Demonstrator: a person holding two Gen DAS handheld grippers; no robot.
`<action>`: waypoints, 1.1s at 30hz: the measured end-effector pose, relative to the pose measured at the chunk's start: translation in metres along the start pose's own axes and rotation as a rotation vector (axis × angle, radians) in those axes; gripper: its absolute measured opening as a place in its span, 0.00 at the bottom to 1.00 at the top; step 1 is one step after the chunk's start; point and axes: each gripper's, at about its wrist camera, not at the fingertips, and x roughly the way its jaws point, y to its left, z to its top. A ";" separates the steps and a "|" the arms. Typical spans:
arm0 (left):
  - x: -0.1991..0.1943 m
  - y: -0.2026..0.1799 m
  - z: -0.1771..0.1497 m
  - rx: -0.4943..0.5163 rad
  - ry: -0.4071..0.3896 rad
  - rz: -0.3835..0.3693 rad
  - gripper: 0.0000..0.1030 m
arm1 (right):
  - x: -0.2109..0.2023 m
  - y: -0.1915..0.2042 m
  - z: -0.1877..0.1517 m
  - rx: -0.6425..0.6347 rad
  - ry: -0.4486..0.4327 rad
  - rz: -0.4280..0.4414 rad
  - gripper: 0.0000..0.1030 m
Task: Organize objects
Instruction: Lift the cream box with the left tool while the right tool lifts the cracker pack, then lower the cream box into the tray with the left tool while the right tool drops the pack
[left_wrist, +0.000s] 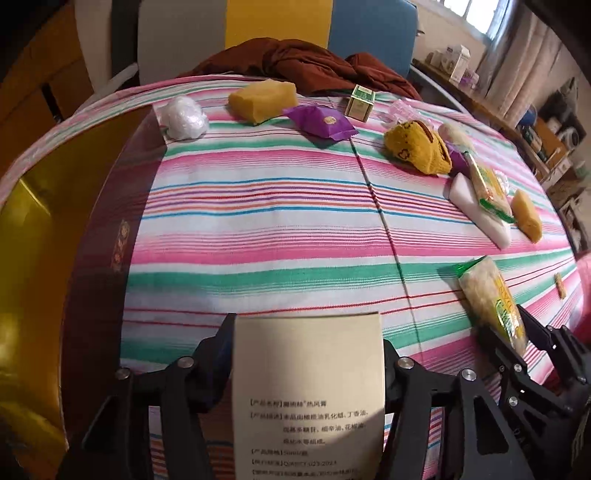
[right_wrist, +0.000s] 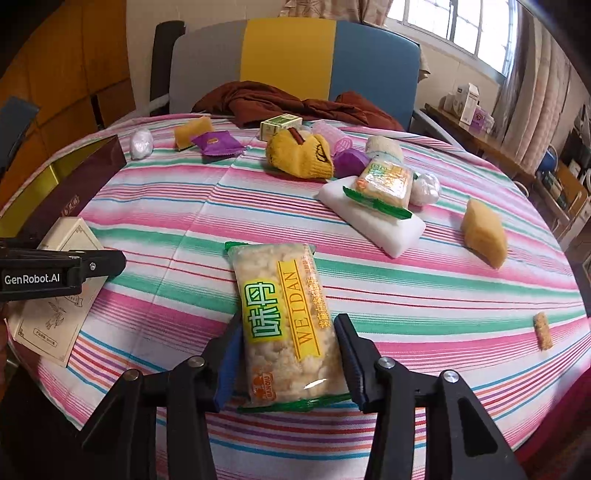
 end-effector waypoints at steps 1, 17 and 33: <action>-0.001 0.001 -0.001 0.000 -0.006 -0.005 0.50 | -0.002 0.002 0.000 -0.007 -0.003 -0.006 0.47; -0.047 0.013 -0.010 -0.024 -0.063 -0.115 0.49 | -0.043 0.042 0.035 -0.075 -0.107 -0.006 0.46; -0.117 0.106 -0.002 -0.129 -0.217 -0.095 0.49 | -0.064 0.121 0.071 -0.182 -0.171 0.061 0.46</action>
